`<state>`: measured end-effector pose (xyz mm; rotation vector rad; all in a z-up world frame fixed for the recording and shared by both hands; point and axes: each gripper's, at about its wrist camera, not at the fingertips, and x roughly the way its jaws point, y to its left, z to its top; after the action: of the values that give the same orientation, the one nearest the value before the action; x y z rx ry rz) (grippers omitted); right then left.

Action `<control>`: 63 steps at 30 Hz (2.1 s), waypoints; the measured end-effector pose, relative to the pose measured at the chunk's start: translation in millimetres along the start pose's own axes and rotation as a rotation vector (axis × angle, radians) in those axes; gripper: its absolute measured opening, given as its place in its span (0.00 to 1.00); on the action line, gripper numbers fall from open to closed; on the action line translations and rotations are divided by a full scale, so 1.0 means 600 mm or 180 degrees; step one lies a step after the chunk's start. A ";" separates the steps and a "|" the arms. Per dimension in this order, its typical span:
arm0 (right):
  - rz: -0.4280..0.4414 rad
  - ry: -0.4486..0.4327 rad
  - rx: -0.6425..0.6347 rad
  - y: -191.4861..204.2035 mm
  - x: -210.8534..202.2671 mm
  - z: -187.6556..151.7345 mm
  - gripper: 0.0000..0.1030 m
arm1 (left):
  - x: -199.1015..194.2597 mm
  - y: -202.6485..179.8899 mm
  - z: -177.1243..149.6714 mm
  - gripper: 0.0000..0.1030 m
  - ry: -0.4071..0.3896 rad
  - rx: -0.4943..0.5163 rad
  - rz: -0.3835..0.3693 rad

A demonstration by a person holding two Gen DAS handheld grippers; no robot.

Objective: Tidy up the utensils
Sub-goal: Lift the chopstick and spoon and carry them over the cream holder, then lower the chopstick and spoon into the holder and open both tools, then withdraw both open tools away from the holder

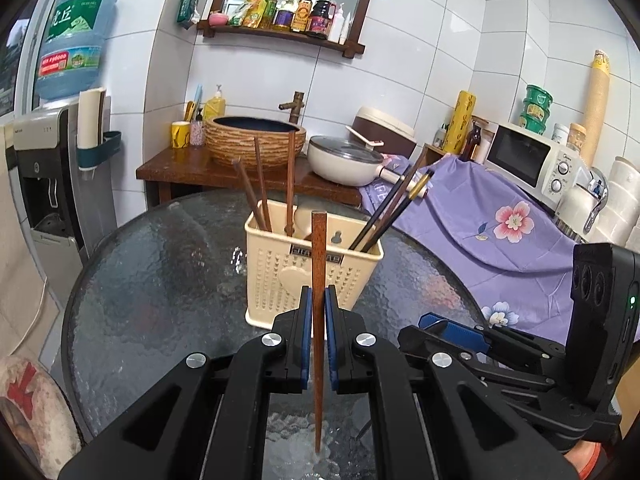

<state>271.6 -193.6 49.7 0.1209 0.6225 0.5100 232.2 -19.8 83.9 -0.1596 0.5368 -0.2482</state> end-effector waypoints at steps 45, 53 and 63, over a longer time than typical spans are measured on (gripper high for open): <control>-0.0591 -0.0450 -0.0533 0.003 0.137 0.158 0.31 | 0.152 0.025 0.169 0.06 -0.0113 0.0073 0.0540; -0.0632 -0.0402 -0.0605 -0.003 0.153 0.123 0.42 | 0.162 0.024 0.147 0.12 0.0001 0.0049 0.0479; -0.0557 -0.0760 -0.0706 0.017 0.079 0.100 0.79 | 0.009 0.015 0.125 0.94 -0.0758 -0.0033 0.0341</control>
<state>335.0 -158.7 75.7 -0.0815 0.3363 0.3849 277.8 -6.4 143.0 -0.1673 0.3088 -0.1196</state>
